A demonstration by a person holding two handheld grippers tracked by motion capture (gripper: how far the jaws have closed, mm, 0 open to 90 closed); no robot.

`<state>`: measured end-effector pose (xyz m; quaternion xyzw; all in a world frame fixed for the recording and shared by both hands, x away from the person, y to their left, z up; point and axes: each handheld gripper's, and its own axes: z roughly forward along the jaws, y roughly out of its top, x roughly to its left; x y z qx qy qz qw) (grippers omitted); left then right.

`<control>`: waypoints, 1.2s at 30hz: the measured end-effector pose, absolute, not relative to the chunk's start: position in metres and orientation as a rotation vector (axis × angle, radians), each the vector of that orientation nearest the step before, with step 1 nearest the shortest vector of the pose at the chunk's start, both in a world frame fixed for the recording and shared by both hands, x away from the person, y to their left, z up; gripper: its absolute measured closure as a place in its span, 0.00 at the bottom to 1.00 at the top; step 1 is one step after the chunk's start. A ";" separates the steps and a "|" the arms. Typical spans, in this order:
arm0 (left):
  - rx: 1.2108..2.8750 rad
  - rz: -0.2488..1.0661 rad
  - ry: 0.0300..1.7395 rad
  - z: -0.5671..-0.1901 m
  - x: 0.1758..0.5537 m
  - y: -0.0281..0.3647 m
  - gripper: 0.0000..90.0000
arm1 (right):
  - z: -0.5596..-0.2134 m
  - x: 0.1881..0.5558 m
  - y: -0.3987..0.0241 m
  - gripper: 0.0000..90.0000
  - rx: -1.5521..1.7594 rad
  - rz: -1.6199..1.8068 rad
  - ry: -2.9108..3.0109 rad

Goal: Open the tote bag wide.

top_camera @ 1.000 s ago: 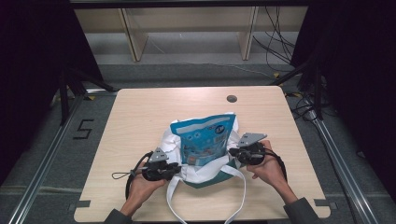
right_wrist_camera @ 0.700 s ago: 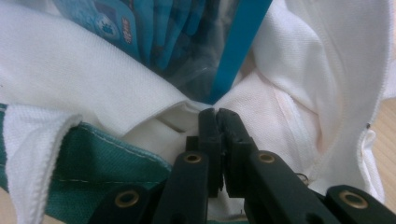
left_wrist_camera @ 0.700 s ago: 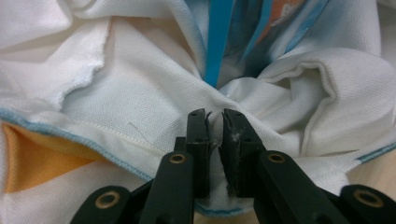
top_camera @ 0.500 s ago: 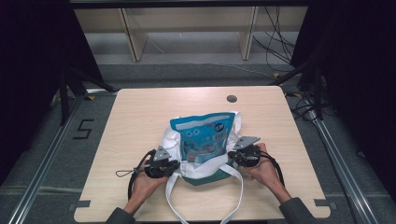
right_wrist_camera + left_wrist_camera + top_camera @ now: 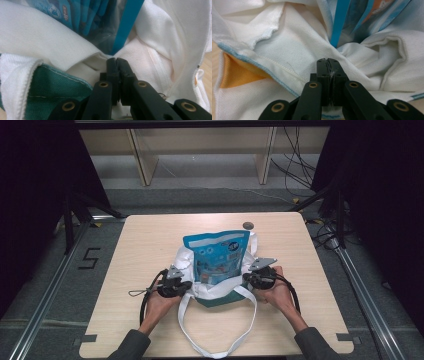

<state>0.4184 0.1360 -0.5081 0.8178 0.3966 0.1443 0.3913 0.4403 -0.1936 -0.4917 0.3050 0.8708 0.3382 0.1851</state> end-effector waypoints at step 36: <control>1.907 0.285 1.021 -0.486 0.429 0.147 0.71 | -0.458 0.443 -0.218 0.82 1.005 1.181 2.300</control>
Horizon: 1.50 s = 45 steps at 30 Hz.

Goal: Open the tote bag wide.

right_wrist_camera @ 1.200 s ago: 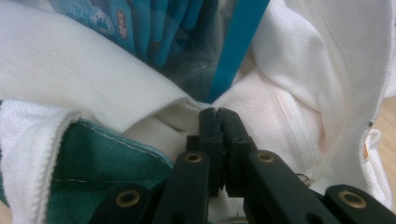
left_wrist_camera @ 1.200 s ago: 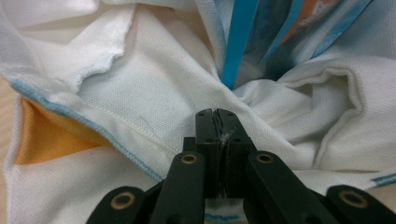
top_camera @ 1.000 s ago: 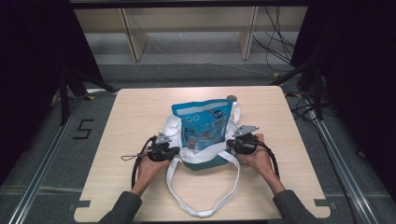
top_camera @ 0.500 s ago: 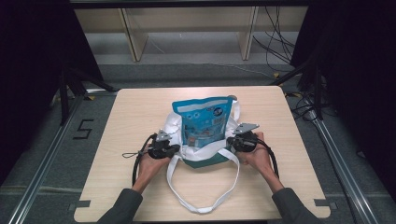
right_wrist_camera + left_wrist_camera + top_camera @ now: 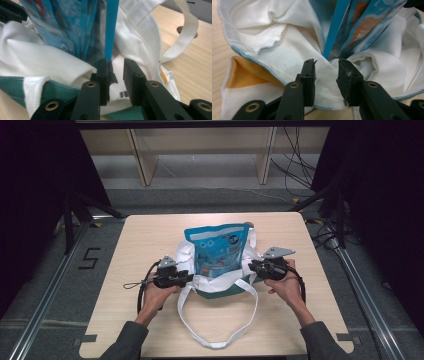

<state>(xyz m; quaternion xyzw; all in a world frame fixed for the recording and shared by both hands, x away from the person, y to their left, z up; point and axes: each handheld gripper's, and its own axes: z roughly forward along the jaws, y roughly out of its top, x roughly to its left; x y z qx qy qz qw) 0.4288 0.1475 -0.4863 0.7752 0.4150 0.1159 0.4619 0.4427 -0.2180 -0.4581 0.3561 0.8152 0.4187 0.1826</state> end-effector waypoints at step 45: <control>1.846 0.323 1.016 -0.490 0.294 0.187 0.18 | -0.475 0.327 -0.270 0.41 1.079 1.163 2.330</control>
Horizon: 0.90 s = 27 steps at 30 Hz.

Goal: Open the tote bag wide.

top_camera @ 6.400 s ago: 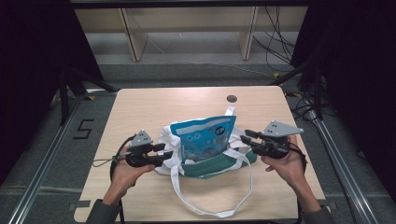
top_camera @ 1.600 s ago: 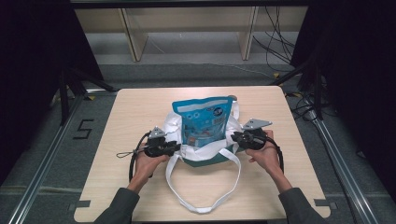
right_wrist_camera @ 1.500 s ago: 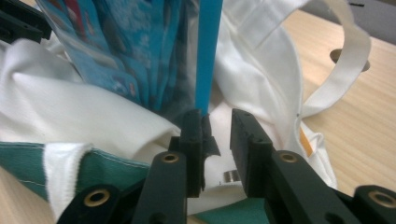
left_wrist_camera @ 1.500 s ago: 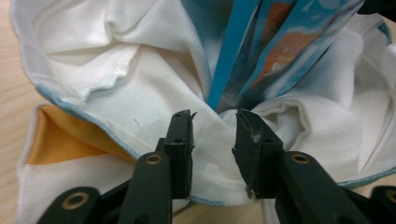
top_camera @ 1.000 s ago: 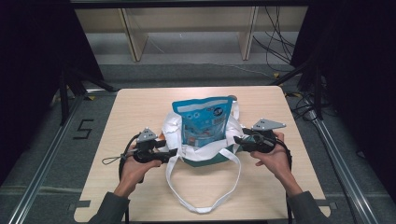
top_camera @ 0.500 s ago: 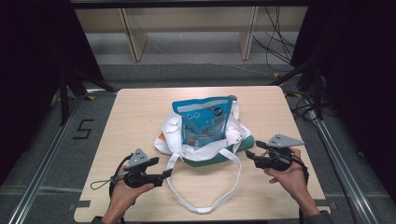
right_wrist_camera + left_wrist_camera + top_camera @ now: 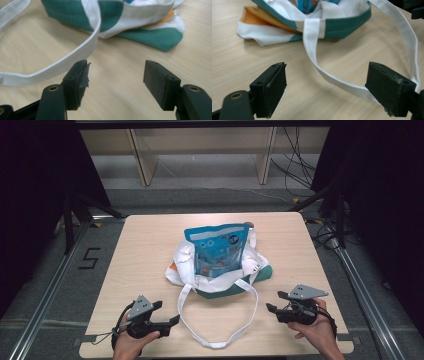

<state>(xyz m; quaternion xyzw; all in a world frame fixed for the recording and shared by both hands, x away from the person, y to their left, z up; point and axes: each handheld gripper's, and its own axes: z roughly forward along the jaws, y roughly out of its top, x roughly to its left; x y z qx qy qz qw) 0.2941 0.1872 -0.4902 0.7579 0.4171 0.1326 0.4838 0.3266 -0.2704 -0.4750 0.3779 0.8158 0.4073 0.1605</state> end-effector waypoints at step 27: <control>1.926 0.359 1.016 -0.496 0.274 0.175 0.18 | -0.491 0.290 -0.270 0.34 1.049 1.098 2.432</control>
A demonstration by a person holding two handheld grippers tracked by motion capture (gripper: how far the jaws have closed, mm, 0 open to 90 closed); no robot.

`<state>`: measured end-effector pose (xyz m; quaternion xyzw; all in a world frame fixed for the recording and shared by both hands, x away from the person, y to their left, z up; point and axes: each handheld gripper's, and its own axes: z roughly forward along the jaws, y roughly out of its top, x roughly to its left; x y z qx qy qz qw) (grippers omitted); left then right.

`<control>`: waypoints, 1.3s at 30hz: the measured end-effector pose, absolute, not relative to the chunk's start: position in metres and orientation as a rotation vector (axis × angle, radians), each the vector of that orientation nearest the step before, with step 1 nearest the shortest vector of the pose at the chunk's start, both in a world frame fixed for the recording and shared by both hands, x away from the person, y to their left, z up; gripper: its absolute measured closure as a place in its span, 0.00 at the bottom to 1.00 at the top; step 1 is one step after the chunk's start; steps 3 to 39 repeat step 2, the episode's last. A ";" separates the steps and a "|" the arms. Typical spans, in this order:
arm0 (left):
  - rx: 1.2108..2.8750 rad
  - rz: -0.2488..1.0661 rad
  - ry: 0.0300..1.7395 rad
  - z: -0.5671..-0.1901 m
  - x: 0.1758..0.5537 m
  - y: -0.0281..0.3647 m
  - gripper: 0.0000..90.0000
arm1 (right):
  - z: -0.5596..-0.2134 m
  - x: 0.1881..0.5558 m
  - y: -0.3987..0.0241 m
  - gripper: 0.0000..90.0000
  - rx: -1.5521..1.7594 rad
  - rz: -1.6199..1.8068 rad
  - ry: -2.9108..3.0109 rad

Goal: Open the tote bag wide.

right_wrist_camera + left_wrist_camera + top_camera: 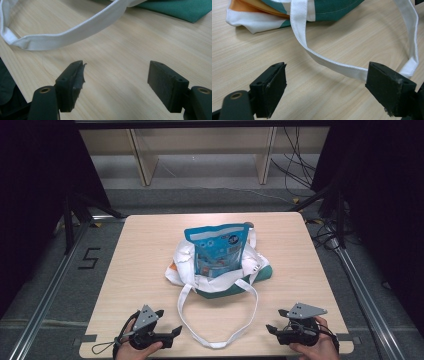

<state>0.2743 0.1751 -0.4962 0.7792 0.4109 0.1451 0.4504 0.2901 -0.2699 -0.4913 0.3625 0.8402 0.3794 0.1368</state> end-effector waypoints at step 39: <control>1.928 0.364 1.014 -0.496 0.274 0.175 0.18 | -0.491 0.289 -0.269 0.34 1.091 1.098 2.435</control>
